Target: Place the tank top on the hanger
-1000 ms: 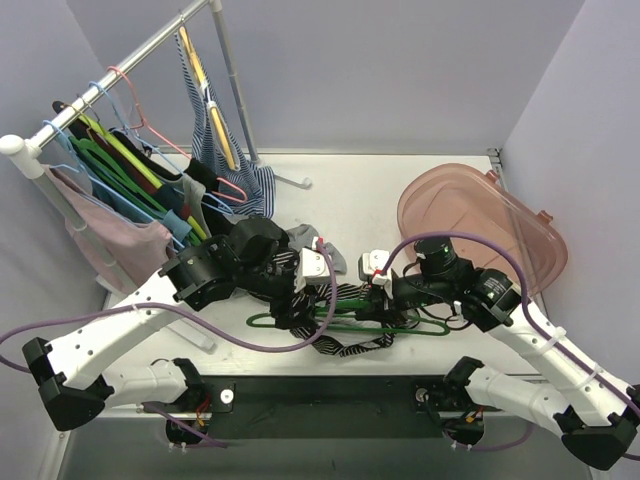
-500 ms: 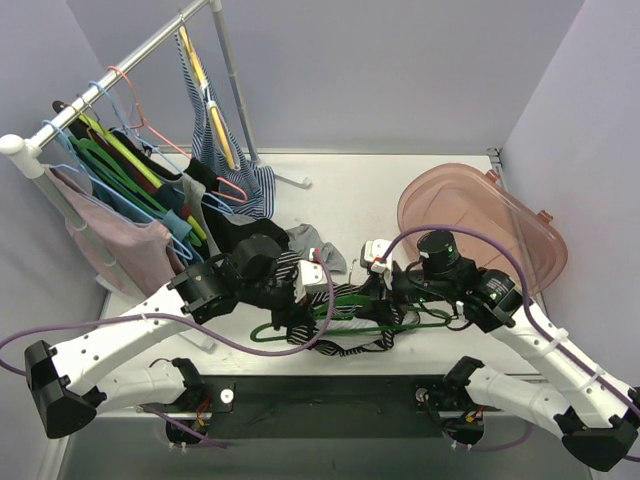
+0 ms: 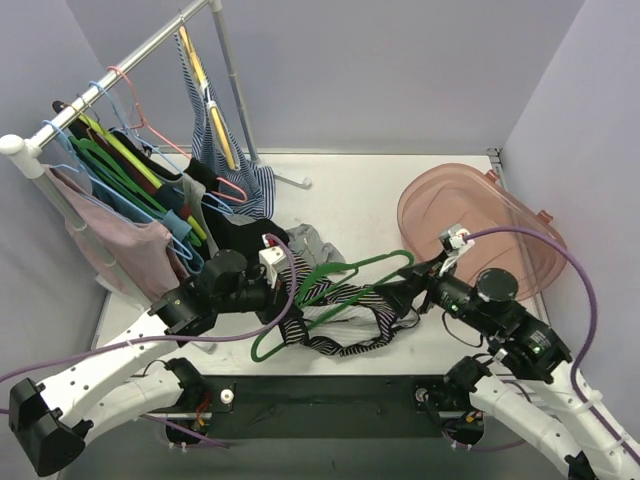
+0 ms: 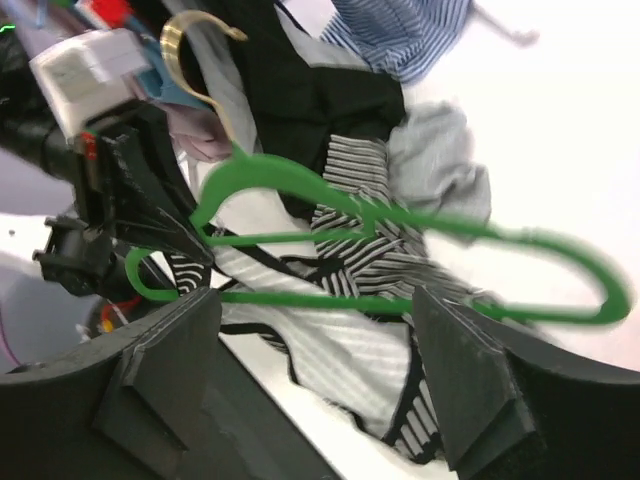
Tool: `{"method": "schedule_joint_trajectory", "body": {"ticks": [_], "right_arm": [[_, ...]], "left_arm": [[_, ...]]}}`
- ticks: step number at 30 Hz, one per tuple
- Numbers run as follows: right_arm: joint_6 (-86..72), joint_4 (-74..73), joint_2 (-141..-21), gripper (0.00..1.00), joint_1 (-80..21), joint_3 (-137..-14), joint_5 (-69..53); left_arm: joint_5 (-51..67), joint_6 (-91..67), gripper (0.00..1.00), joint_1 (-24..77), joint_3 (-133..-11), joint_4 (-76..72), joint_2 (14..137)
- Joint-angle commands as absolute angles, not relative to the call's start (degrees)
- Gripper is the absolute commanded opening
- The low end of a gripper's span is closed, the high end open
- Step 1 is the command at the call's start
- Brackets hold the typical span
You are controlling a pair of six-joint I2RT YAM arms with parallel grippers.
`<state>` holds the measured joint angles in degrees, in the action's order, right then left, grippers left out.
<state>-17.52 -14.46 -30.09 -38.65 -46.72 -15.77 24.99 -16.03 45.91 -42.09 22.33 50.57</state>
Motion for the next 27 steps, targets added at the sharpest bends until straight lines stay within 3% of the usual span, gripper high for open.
{"method": "schedule_joint_trajectory", "body": {"ticks": [1, 2, 5, 8, 19, 27], "right_arm": [[-36.6, -14.3, -29.7, 0.72, -38.9, -37.4, -9.5], [-38.6, -15.2, -30.1, 0.66, -39.5, -36.0, -8.1], [-43.8, -20.2, -32.2, 0.61, -42.3, -33.4, -1.3], [-46.1, -23.4, -34.5, 0.61, -46.7, -32.7, 7.5], [-55.7, -32.9, -55.0, 0.67, -61.2, -38.5, 20.1], [-59.1, -40.8, -55.8, 0.61, -62.0, -40.4, 29.3]], "left_arm": [[24.9, -26.5, 0.00, 44.0, -37.7, 9.1, 46.1], [25.0, -27.3, 0.00, 43.8, -36.2, 7.6, 45.8], [25.1, -29.7, 0.00, 43.3, -34.6, 6.5, 44.9], [24.8, -31.3, 0.00, 43.0, -33.2, 6.1, 44.2], [25.0, -32.3, 0.00, 42.0, -32.4, 5.4, 43.2], [27.9, -29.6, 0.00, 40.7, -32.4, 7.5, 41.5]]}}
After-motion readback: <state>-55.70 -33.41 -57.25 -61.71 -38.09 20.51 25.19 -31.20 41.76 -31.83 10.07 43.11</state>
